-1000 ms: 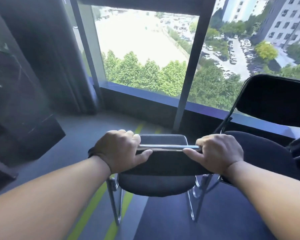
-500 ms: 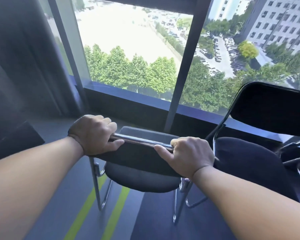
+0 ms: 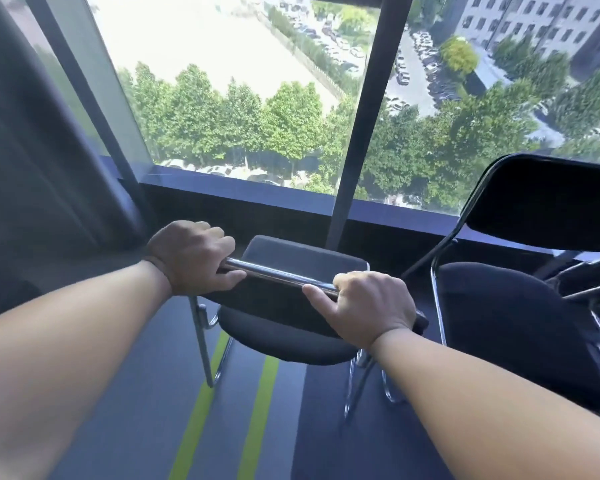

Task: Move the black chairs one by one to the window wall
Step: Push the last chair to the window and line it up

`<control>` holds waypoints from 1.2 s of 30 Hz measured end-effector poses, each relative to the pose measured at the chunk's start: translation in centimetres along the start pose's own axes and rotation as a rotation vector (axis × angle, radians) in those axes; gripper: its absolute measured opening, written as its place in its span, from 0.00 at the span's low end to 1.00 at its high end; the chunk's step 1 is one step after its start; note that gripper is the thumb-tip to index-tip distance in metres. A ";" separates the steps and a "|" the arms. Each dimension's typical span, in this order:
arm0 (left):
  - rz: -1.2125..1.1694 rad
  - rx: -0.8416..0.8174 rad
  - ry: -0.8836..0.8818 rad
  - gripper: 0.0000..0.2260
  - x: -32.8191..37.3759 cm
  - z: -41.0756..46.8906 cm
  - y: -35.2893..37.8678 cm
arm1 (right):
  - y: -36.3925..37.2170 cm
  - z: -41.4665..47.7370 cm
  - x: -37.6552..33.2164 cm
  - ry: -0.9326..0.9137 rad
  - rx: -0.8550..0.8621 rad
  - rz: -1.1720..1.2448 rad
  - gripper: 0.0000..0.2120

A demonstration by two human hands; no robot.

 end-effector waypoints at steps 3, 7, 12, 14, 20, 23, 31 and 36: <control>-0.041 -0.027 -0.031 0.24 0.8 -1.0 -0.1 | 0.8 -0.6 -0.1 -0.017 -0.036 0.004 0.29; -0.093 -0.240 -0.235 0.29 0.2 -1.6 0.2 | 0.8 -0.6 -0.3 -0.051 -0.082 -0.015 0.29; -0.105 -0.362 -0.363 0.34 1.0 -1.2 0.4 | 0.9 -0.1 0.7 -0.131 -0.107 -0.014 0.28; -0.115 -0.380 -0.415 0.33 1.9 -1.0 0.3 | 0.9 0.4 1.7 -0.185 -0.111 -0.019 0.28; -0.145 -0.477 -0.612 0.30 6.0 1.1 0.8 | 1.5 3.7 7.1 -0.378 -0.073 -0.060 0.36; -0.129 -0.524 -0.725 0.28 8.0 3.6 1.6 | 2.0 7.2 10.6 -0.472 -0.057 -0.079 0.34; -0.139 -0.611 -0.843 0.30 10.9 8.2 3.7 | 3.9 14.0 15.5 -0.709 -0.135 -0.063 0.32; -0.418 -0.791 -0.881 0.31 10.2 6.8 5.7 | 2.4 12.6 16.3 -0.507 -0.153 -0.103 0.42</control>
Point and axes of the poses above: each hand's wrist, its own z-axis towards the middle knuckle, its own y-axis out of the palm, x = y × z, the point moved 8 cm from there along z, towards the middle knuckle, and after that the axes turned 10 degrees about x, right-handed, at the moved point
